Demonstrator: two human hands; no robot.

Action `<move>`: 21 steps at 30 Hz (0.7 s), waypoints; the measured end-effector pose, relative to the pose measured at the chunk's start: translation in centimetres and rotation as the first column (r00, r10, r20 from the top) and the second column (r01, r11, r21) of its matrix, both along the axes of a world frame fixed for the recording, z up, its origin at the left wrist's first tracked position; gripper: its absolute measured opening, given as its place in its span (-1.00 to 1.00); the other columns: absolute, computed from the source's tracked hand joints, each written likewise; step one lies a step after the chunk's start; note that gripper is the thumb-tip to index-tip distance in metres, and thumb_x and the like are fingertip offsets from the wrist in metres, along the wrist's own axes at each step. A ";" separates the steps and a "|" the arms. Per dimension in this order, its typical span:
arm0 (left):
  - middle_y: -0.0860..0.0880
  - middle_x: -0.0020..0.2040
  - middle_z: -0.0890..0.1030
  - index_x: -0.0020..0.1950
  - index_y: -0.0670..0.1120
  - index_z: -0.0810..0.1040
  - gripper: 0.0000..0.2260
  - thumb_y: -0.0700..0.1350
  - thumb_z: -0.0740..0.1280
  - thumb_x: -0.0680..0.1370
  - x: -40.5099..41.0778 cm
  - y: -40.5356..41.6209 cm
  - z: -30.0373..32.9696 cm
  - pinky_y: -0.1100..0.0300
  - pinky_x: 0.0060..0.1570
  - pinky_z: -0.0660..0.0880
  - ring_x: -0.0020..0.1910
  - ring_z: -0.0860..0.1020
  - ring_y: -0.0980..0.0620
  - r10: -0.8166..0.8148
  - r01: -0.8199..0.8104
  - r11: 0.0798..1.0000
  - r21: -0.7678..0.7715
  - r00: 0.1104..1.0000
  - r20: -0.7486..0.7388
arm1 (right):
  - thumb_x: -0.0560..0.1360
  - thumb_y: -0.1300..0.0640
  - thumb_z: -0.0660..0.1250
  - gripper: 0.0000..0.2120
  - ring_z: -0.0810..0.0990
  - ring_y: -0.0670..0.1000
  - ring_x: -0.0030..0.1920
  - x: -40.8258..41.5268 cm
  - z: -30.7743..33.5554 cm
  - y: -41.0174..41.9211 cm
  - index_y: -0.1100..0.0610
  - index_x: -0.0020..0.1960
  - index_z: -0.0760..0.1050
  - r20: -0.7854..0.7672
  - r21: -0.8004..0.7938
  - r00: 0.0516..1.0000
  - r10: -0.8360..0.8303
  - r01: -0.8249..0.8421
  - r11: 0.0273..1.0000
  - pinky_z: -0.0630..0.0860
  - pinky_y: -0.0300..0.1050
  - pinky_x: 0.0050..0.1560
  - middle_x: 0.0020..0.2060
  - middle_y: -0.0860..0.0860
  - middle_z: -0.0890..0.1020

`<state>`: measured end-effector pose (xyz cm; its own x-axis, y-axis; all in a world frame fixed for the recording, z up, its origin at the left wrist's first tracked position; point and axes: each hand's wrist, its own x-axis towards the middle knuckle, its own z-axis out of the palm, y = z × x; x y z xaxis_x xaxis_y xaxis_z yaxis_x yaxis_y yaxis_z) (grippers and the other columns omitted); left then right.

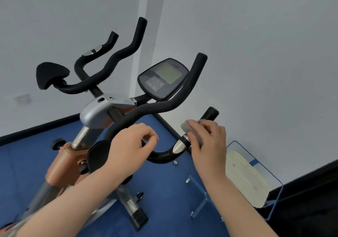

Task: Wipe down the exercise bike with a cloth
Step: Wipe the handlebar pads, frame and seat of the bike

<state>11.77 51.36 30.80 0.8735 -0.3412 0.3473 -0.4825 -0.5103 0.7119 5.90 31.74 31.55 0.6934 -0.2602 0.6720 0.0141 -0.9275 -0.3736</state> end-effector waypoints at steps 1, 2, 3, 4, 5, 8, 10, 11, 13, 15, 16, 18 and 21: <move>0.18 -0.22 0.59 -0.20 0.08 0.60 -0.88 -0.09 0.34 0.51 0.0 0.0 0.1 0.47 -0.16 0.35 -0.10 0.51 0.26 0.004 -0.004 1.000 0.000 1.000 -0.001 | 0.49 0.20 0.42 -0.71 0.35 -0.07 0.03 -0.5 -0.6 0.8 0.01 0.20 0.59 -0.016 -0.022 0.999 0.035 -0.035 0.999 0.39 -0.27 0.01 0.06 -0.08 0.50; 0.17 -0.23 0.59 -0.20 0.08 0.60 -0.88 -0.10 0.35 0.51 -0.1 0.0 0.1 0.48 -0.17 0.34 -0.12 0.51 0.26 0.006 -0.006 1.000 -0.001 1.000 0.002 | 0.50 0.18 0.40 -0.70 0.36 -0.08 0.04 -1.3 -1.3 1.5 0.00 0.22 0.57 -0.046 -0.071 0.993 0.108 -0.111 0.991 0.35 -0.32 0.04 0.08 -0.10 0.49; 0.17 -0.23 0.59 -0.21 0.08 0.59 -0.88 -0.11 0.35 0.51 -0.1 0.0 0.2 0.48 -0.18 0.33 -0.13 0.51 0.26 0.007 -0.007 1.000 -0.002 1.000 0.009 | 0.51 0.16 0.39 -0.69 0.38 -0.07 0.05 -1.9 -1.7 1.6 0.01 0.24 0.55 -0.078 -0.133 0.978 0.191 -0.200 0.971 0.34 -0.34 0.07 0.09 -0.12 0.48; 0.18 -0.23 0.58 -0.21 0.08 0.59 -0.88 -0.11 0.35 0.51 -0.1 -0.1 0.2 0.47 -0.19 0.33 -0.15 0.51 0.27 0.011 -0.011 1.000 0.002 1.000 0.013 | 0.51 0.13 0.39 -0.69 0.40 -0.06 0.05 -2.2 -1.6 1.0 0.02 0.24 0.54 -0.100 -0.178 0.965 0.241 -0.256 0.950 0.34 -0.35 0.09 0.09 -0.13 0.48; 0.18 -0.24 0.57 -0.21 0.09 0.59 -0.88 -0.09 0.34 0.51 -0.1 -0.1 0.3 0.45 -0.22 0.32 -0.17 0.50 0.27 0.018 -0.019 1.000 0.010 1.000 0.012 | 0.50 0.13 0.40 -0.69 0.42 -0.05 0.05 -1.9 -1.2 0.1 0.04 0.23 0.55 -0.094 -0.190 0.966 0.242 -0.256 0.948 0.34 -0.39 0.11 0.08 -0.12 0.49; 0.18 -0.24 0.57 -0.20 0.11 0.58 -0.87 -0.06 0.32 0.53 -0.1 -0.2 0.2 0.43 -0.26 0.32 -0.21 0.50 0.25 0.046 -0.046 0.998 0.039 0.999 0.005 | 0.46 0.19 0.46 -0.71 0.43 -0.06 0.05 -0.8 0.4 -1.5 0.05 0.17 0.60 -0.008 0.049 0.995 0.099 -0.099 0.994 0.26 -0.56 0.08 0.04 -0.09 0.50; 0.18 -0.24 0.57 -0.20 0.11 0.58 -0.87 -0.05 0.32 0.52 -0.1 -0.3 0.2 0.44 -0.27 0.32 -0.23 0.51 0.24 0.058 -0.058 0.998 0.035 0.998 -0.001 | 0.47 0.20 0.45 -0.73 0.42 -0.03 0.06 -1.0 -0.4 -0.2 0.06 0.16 0.60 -0.003 0.079 0.998 0.070 -0.069 0.994 0.29 -0.53 0.05 0.04 -0.08 0.49; 0.18 -0.24 0.58 -0.20 0.11 0.58 -0.88 -0.06 0.33 0.52 -0.1 -0.3 0.1 0.44 -0.26 0.33 -0.23 0.51 0.24 0.060 -0.060 0.998 0.023 0.998 -0.005 | 0.49 0.18 0.43 -0.75 0.41 -0.03 0.05 -1.5 -1.2 0.8 0.05 0.16 0.60 -0.017 0.016 0.992 0.121 -0.121 0.993 0.34 -0.47 0.04 0.04 -0.07 0.48; 0.18 -0.25 0.58 -0.20 0.12 0.58 -0.87 -0.07 0.33 0.53 -0.2 -0.3 0.1 0.44 -0.24 0.35 -0.22 0.53 0.21 0.058 -0.058 0.998 -0.004 0.998 -0.010 | 0.50 0.11 0.37 -0.79 0.44 0.00 0.02 -2.4 -2.4 2.0 0.05 0.13 0.60 -0.087 -0.134 0.946 0.311 -0.321 0.938 0.43 -0.33 -0.03 0.02 -0.06 0.48; 0.18 -0.23 0.60 -0.19 0.13 0.58 -0.86 -0.09 0.32 0.53 -0.3 -0.2 0.0 0.44 -0.26 0.37 -0.25 0.53 0.19 0.046 -0.047 0.997 -0.057 0.999 -0.018 | 0.48 0.08 0.40 -0.80 0.47 0.01 -0.05 -1.3 -1.4 0.7 0.07 0.09 0.63 -0.119 -0.209 0.920 0.373 -0.390 0.897 0.45 -0.19 -0.08 -0.04 -0.05 0.49; 0.18 -0.21 0.60 -0.19 0.13 0.58 -0.84 -0.11 0.32 0.54 -0.3 0.0 0.0 0.43 -0.28 0.37 -0.28 0.52 0.18 0.036 -0.039 0.992 -0.117 0.999 -0.030 | 0.44 0.10 0.44 -0.81 0.46 0.02 -0.07 -0.3 -0.5 -0.2 0.07 0.05 0.65 -0.096 -0.222 0.943 0.319 -0.333 0.916 0.39 -0.17 -0.08 -0.08 -0.03 0.51; 0.16 -0.18 0.61 -0.19 0.11 0.58 -0.80 -0.17 0.31 0.55 -0.6 0.3 -0.2 0.38 -0.33 0.39 -0.30 0.50 0.12 0.015 -0.026 0.966 -0.257 0.999 -0.046 | 0.39 0.12 0.50 -0.84 0.42 0.03 -0.07 1.2 1.0 -1.4 0.06 -0.03 0.67 -0.017 -0.211 0.992 0.124 -0.124 0.970 0.25 -0.16 -0.07 -0.13 -0.02 0.53; 0.16 -0.19 0.61 -0.17 0.07 0.59 -0.81 -0.18 0.30 0.55 -1.0 0.7 -0.2 0.35 -0.29 0.42 -0.25 0.52 0.12 0.038 -0.041 0.936 -0.350 0.999 -0.017 | 0.43 0.12 0.43 -0.91 0.42 0.01 -0.06 0.8 -0.4 1.0 0.06 -0.07 0.65 -0.014 -0.193 0.988 0.154 -0.154 0.969 0.37 -0.02 0.11 -0.15 -0.03 0.50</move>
